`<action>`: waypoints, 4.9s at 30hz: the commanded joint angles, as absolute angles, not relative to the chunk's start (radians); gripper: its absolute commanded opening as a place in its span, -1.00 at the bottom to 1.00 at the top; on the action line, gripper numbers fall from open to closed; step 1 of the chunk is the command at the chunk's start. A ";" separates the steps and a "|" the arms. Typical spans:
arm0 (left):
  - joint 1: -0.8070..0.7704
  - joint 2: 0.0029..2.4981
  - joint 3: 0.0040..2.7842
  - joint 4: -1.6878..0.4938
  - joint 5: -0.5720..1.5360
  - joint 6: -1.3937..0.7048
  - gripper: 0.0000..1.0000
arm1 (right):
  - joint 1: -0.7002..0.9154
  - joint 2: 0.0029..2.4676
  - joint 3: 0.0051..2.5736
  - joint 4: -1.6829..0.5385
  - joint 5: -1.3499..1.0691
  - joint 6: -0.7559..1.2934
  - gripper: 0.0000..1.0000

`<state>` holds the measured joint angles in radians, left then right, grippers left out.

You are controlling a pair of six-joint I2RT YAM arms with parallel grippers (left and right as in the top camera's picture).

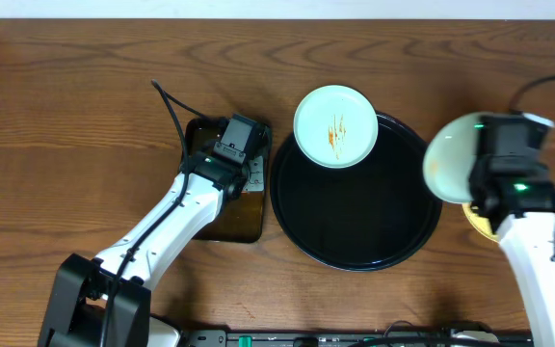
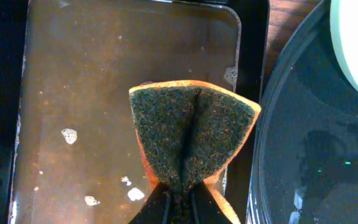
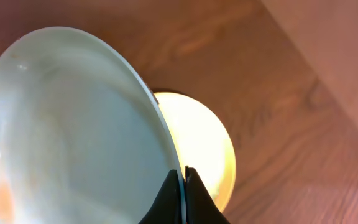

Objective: Clean dirty plates on tray and stack at the side
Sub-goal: 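Carry the mint plate right off the tray over the yellow plate, then lower the mint plate onto the yellow plate and release, raising gripper, then move the right gripper to the last mint plate and pinch its rim, then bring the sponge in the left gripper onto the held mint plate, then scrub the mint plate with the sponge while right gripper holds rim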

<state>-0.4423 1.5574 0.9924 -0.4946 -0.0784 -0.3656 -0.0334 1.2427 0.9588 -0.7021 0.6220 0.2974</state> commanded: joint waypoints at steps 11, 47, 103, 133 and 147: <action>-0.441 1.541 0.986 -0.501 -0.087 -0.361 -0.84 | -0.376 1.325 0.961 -0.733 0.465 0.385 -0.97; -0.441 1.541 0.986 -0.512 -0.087 -0.361 -0.84 | -0.067 1.396 1.111 -0.701 -0.392 0.050 0.19; -0.443 1.541 0.986 -0.437 -0.024 -0.351 -0.84 | 0.054 1.993 1.495 -1.036 -0.300 0.036 -0.97; -0.747 1.810 0.986 0.127 0.255 -0.482 -0.84 | 0.136 1.994 1.366 -1.033 -0.251 0.089 -0.97; -0.818 1.935 0.986 0.279 0.331 -0.637 -0.85 | 0.163 1.994 1.366 -1.032 -0.251 0.089 -0.97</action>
<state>-0.8089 1.9163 0.9897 0.2821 0.3031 -0.6014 0.1474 2.0026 1.3685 -1.0317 -0.2504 0.0792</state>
